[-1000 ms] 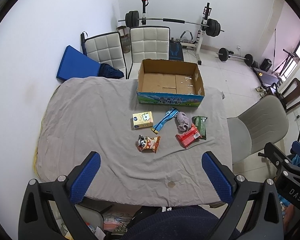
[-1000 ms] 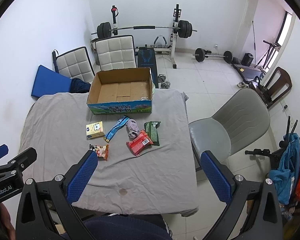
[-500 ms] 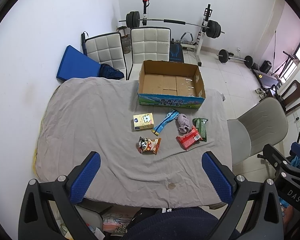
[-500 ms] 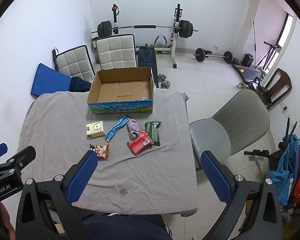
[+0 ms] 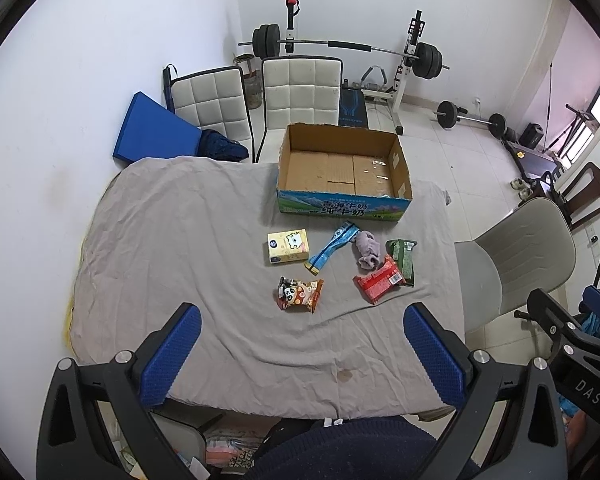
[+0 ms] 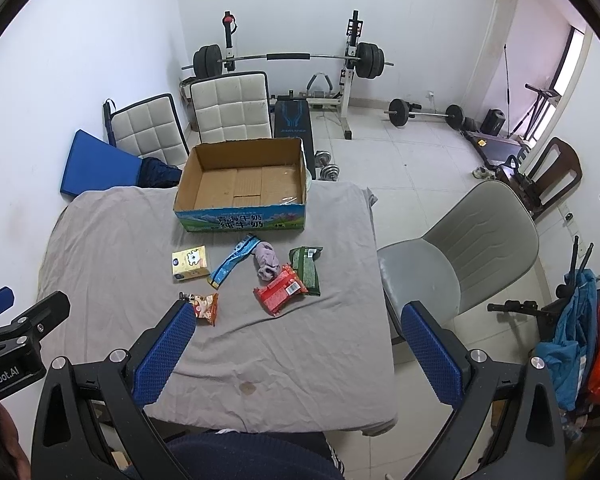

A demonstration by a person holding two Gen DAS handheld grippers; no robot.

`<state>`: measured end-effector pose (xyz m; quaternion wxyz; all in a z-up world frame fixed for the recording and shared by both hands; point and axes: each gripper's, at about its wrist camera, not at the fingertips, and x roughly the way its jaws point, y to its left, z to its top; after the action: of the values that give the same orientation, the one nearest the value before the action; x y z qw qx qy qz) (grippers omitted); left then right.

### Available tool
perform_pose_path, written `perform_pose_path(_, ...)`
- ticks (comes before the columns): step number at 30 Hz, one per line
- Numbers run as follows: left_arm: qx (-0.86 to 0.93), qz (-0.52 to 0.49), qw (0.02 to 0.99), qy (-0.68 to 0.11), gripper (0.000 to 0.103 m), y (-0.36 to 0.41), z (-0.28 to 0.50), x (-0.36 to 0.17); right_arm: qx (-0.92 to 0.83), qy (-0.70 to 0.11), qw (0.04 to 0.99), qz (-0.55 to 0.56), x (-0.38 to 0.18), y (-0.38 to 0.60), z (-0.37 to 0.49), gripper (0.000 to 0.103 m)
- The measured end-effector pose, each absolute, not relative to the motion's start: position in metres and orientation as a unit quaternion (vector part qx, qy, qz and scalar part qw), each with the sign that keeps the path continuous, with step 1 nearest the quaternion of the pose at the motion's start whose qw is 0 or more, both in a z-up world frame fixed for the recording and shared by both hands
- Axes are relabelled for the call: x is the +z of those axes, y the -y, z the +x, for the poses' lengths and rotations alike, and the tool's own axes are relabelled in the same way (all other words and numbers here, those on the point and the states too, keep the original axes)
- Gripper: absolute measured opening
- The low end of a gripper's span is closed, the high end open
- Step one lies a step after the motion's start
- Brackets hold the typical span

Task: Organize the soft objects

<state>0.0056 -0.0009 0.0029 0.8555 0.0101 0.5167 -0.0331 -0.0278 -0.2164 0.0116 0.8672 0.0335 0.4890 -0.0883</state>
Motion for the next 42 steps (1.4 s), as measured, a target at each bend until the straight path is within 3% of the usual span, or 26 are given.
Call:
perform_pose_path(15, -0.04, 0.004, 0.855, -0.517, 0.103, -0.004, 0.009, 0.004, -0.092, -0.489, 0.867, 0.034, 0.012, 0.216, -0.024, 0.103)
perform_pose_path(21, -0.022, -0.001, 0.854, -0.52, 0.103, -0.011, 0.033, -0.012, -0.091, -0.51, 0.853, 0.063, -0.019, 0.234, -0.001, 0.103)
perform_pose_path(28, 0.017, -0.01, 0.828, -0.56, 0.103, -0.031, 0.089, -0.077, -0.094, -0.579, 0.805, 0.092, -0.115, 0.264, 0.064, 0.103)
perform_pose_path(42, 0.051, -0.037, 0.698, -0.713, 0.103, -0.044, 0.172, -0.293, -0.117, -0.724, 0.652, 0.192, -0.372, 0.282, 0.167, 0.103)
